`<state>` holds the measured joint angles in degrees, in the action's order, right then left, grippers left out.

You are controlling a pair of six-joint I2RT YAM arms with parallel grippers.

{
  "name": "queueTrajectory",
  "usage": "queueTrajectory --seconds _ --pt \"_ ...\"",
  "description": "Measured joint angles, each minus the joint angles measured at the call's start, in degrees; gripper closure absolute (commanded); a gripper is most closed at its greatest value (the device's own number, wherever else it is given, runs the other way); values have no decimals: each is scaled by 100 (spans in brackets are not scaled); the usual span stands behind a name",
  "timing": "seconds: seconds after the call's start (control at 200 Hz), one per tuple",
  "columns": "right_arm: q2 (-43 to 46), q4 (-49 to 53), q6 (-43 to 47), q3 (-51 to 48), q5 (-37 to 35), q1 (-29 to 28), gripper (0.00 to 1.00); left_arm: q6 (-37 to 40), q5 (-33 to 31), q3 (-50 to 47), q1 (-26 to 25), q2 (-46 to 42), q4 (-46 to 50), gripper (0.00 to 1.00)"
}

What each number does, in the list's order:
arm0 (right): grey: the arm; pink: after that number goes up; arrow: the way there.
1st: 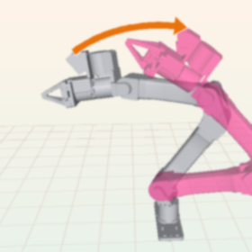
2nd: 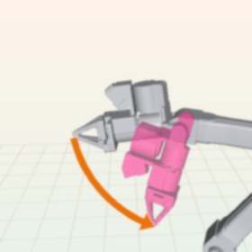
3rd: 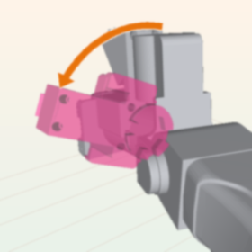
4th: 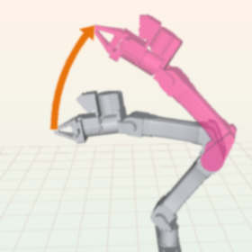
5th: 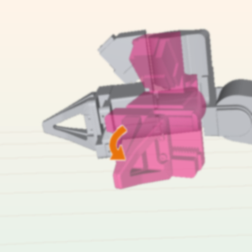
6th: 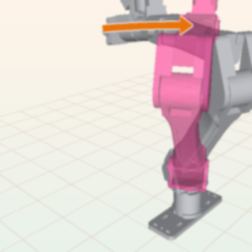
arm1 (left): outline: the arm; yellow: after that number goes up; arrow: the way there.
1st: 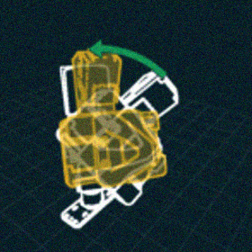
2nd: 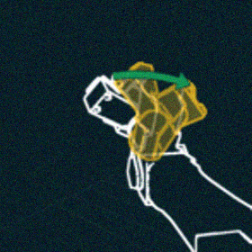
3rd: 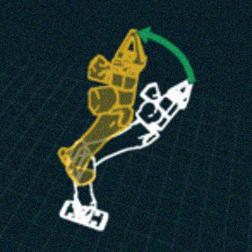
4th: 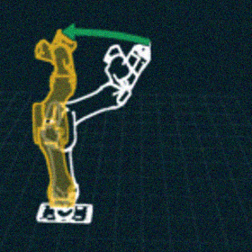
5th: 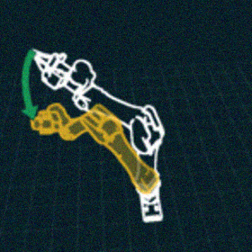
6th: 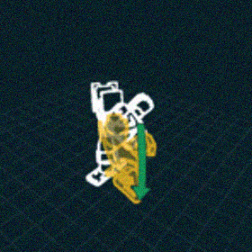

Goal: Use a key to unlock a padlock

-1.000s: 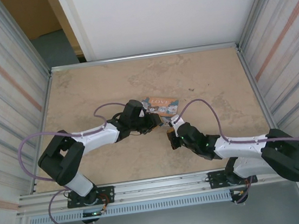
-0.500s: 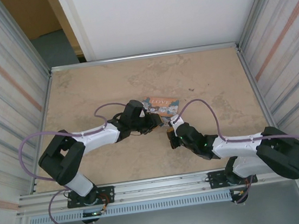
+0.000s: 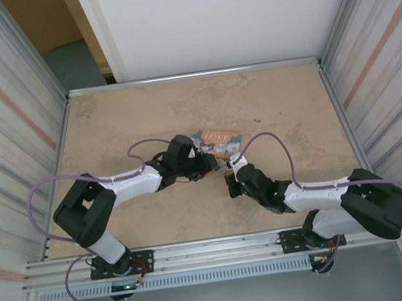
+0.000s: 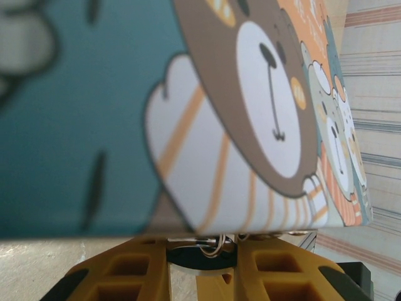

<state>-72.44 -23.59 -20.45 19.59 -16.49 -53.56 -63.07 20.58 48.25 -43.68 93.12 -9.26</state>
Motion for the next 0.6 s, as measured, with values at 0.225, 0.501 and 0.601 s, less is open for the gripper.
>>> queueTrajectory --seconds 0.225,0.501,0.601 --pt "-116 -94 -2 2 2 33 100 0 0 0 -7 2 0 98" --pt "-243 -177 0 17 24 35 100 0 0 2 -31 72 -7 98" --pt "-267 -175 -2 33 26 35 100 0 0 2 -31 76 -9 98"
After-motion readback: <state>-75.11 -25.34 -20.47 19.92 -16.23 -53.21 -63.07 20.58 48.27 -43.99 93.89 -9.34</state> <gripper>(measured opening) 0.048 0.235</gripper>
